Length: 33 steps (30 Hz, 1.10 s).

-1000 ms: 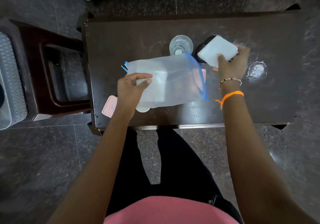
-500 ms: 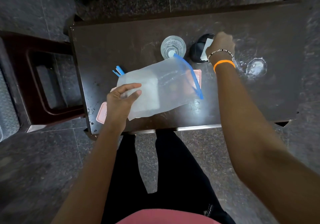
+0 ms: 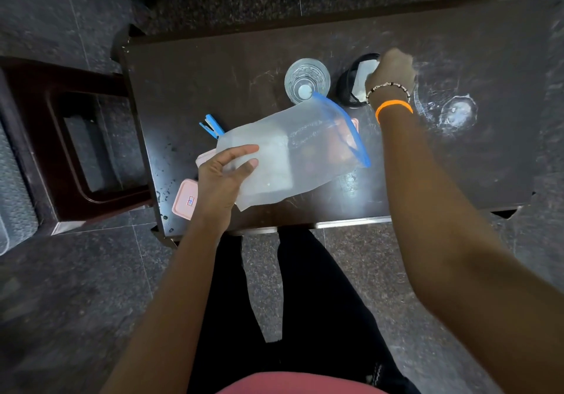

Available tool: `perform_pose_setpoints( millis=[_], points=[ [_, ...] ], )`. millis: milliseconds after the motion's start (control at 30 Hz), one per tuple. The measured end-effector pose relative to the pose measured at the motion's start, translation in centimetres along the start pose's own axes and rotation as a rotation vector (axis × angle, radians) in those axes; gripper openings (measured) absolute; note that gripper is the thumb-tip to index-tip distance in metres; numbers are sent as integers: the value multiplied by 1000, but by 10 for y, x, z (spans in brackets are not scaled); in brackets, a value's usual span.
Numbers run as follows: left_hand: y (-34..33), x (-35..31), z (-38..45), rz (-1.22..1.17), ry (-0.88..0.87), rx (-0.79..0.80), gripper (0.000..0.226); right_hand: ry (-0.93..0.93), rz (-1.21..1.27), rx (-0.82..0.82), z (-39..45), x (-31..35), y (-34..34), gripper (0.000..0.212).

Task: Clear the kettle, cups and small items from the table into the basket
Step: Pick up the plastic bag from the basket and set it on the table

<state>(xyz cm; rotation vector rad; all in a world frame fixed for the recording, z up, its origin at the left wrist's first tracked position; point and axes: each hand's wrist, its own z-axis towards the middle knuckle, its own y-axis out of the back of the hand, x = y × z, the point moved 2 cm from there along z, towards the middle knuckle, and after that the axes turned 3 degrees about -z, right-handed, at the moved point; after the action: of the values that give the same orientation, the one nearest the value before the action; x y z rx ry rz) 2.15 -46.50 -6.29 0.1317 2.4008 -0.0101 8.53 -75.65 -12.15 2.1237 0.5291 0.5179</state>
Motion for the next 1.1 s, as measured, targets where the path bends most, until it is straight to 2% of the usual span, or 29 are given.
perform_pose_setpoints(
  millis=[200,367,567,633,800,867,900,933,1000,1067,1100],
  points=[
    [4,8,-3,-41,3,-7,20,-18,25,-39,0,-1,-2,50],
    [4,11,-4,-87,15,-7,22,-31,90,-176,-7,-17,-4,27],
    [9,19,-11,-113,6,24,22,29,-88,-122,3,1,-6,26],
    [11,22,-13,-128,7,22,22,13,-57,-83,0,-2,-7,32],
    [11,24,-14,-197,12,8,20,43,307,-142,-54,-30,-8,28],
    [11,24,-15,-239,10,12,21,-2,558,-176,-97,-38,-15,25],
    [11,25,-16,-259,7,16,21,-65,763,-148,-119,-40,-19,25],
    [10,25,-18,-277,3,20,22,-154,994,-72,-139,-38,-26,26],
    [10,27,-21,-296,-9,30,26,-298,1365,187,-171,-31,-40,30],
    [14,29,-24,-294,-13,37,30,-306,1480,382,-191,-19,-55,27],
    [16,31,-26,-293,-3,38,29,-269,1459,411,-198,-13,-61,32]
  ],
)
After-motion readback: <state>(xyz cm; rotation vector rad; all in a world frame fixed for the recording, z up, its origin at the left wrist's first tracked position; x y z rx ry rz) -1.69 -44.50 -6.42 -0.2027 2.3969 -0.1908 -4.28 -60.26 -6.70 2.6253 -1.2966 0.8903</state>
